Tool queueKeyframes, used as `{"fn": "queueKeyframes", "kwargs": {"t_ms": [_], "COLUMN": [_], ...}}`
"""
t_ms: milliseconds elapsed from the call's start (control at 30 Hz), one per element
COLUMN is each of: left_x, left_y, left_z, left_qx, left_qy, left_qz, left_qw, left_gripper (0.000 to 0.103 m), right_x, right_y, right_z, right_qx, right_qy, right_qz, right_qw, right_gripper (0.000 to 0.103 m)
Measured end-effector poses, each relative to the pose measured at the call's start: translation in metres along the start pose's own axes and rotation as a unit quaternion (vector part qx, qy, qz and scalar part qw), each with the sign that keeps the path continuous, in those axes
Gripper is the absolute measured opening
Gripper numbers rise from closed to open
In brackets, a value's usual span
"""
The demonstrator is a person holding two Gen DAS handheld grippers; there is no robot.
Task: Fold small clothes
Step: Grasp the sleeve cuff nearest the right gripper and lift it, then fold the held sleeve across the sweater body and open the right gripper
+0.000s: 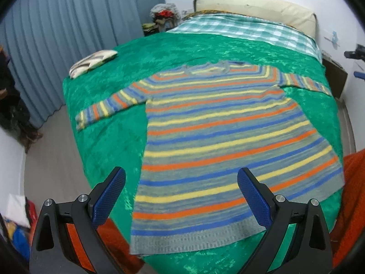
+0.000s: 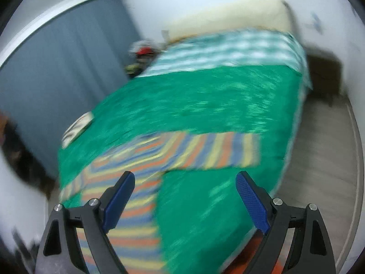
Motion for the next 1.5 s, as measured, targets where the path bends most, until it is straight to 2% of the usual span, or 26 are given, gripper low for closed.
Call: {"fn": "queueKeyframes", "kwargs": {"t_ms": [67, 133, 200, 267, 400, 467, 500, 567, 600, 667, 733, 800, 867, 933, 1033, 1067, 1100, 1167, 1200, 1233, 1300, 1367, 1467, 1500], "left_x": [-0.001, 0.002, 0.004, 0.005, 0.001, -0.001, -0.002, -0.003, -0.003, -0.003, -0.004, -0.005, -0.007, -0.011, -0.019, -0.022, -0.024, -0.03, -0.033, -0.037, -0.04, -0.042, -0.042, -0.041], "left_y": [0.014, 0.019, 0.017, 0.016, 0.024, 0.028, 0.028, 0.029, 0.029, 0.028, 0.028, 0.027, 0.025, 0.024, 0.022, 0.021, 0.02, 0.02, 0.021, 0.021, 0.02, 0.018, 0.017, 0.018], "left_z": [0.011, 0.02, 0.023, 0.029, 0.044, 0.048, 0.05, 0.051, 0.051, 0.05, 0.049, 0.047, 0.046, 0.046, 0.045, 0.045, 0.045, 0.046, 0.046, 0.047, 0.048, 0.049, 0.052, 0.054], "left_qx": [-0.021, -0.045, -0.042, -0.046, -0.07, -0.08, -0.082, -0.083, -0.081, -0.079, -0.076, -0.073, -0.071, -0.072, -0.071, -0.07, -0.07, -0.074, -0.077, -0.079, -0.08, -0.08, -0.083, -0.085], "left_qy": [0.009, 0.016, 0.013, 0.006, -0.011, -0.017, -0.018, -0.02, -0.019, -0.017, -0.014, -0.01, -0.006, -0.004, -0.002, -0.002, -0.001, 0.0, 0.001, 0.002, 0.006, 0.011, 0.016, 0.017], "left_qz": [-0.01, -0.012, -0.016, -0.017, -0.011, -0.014, -0.015, -0.017, -0.017, -0.017, -0.016, -0.015, -0.018, -0.025, -0.04, -0.045, -0.05, -0.065, -0.072, -0.081, -0.094, -0.105, -0.112, -0.113], "left_qw": [0.9997, 0.9988, 0.9989, 0.9988, 0.9974, 0.9966, 0.9964, 0.9962, 0.9963, 0.9966, 0.9969, 0.9971, 0.9973, 0.9971, 0.9967, 0.9965, 0.9963, 0.9952, 0.9945, 0.9936, 0.9923, 0.9911, 0.9901, 0.9898], "left_gripper": [0.099, 0.099, 0.099, 0.099, 0.099, 0.099, 0.099, 0.099, 0.099, 0.099, 0.099, 0.099, 0.099, 0.099, 0.099, 0.099, 0.099, 0.099, 0.099, 0.099, 0.099, 0.099, 0.099, 0.099], "right_x": [0.045, 0.083, 0.107, 0.115, 0.125, 0.127, 0.126, 0.129, 0.133, 0.135, 0.122, 0.088, 0.035, -0.035, -0.137, -0.167, -0.203, -0.239, -0.25, -0.253, -0.249, -0.237, -0.202, -0.194], "right_y": [-0.01, -0.008, 0.0, 0.004, 0.005, 0.015, 0.021, 0.022, 0.021, 0.011, -0.009, -0.041, -0.074, -0.096, -0.101, -0.097, -0.089, -0.075, -0.066, -0.061, -0.06, -0.061, -0.056, -0.049], "right_z": [0.029, 0.066, 0.097, 0.122, 0.154, 0.172, 0.18, 0.187, 0.187, 0.182, 0.171, 0.156, 0.147, 0.143, 0.155, 0.162, 0.173, 0.19, 0.201, 0.207, 0.207, 0.207, 0.216, 0.222], "right_qx": [-0.025, -0.067, -0.092, -0.105, -0.118, -0.149, -0.161, -0.173, -0.173, -0.159, -0.134, -0.101, -0.067, -0.045, -0.056, -0.063, -0.077, -0.104, -0.12, -0.122, -0.12, -0.114, -0.131, -0.146], "right_qy": [0.015, 0.003, -0.006, -0.022, -0.018, -0.02, -0.023, -0.008, 0.002, 0.006, 0.028, 0.053, 0.052, 0.017, -0.074, -0.107, -0.169, -0.238, -0.247, -0.251, -0.275, -0.277, -0.208, -0.191], "right_qz": [0.046, 0.098, 0.138, 0.16, 0.169, 0.181, 0.194, 0.196, 0.195, 0.209, 0.184, 0.106, 0.025, -0.046, -0.099, -0.108, -0.107, -0.099, -0.101, -0.098, -0.077, -0.058, -0.078, -0.09], "right_qw": [0.999, 0.993, 0.986, 0.981, 0.978, 0.972, 0.967, 0.965, 0.965, 0.965, 0.973, 0.988, 0.996, 0.998, 0.991, 0.986, 0.977, 0.961, 0.956, 0.955, 0.951, 0.952, 0.966, 0.966], "right_gripper": [0.089, 0.085, 0.081, 0.077, 0.066, 0.064, 0.059, 0.032, 0.005, 0.005, 0.005, 0.005, 0.005, 0.005, 0.005, 0.005, 0.006, 0.024, 0.047, 0.056, 0.055, 0.055, 0.052, 0.046]}}
Point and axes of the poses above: each gripper's, at about its wrist camera, not at the fingertips, and z roughly the way its jaws point, x to its right, y to its underside, the point moved 9 cm from there along z, roughly the way its jaws point, and after that the axes turned 10 degrees about -z, right-handed, at the moved point
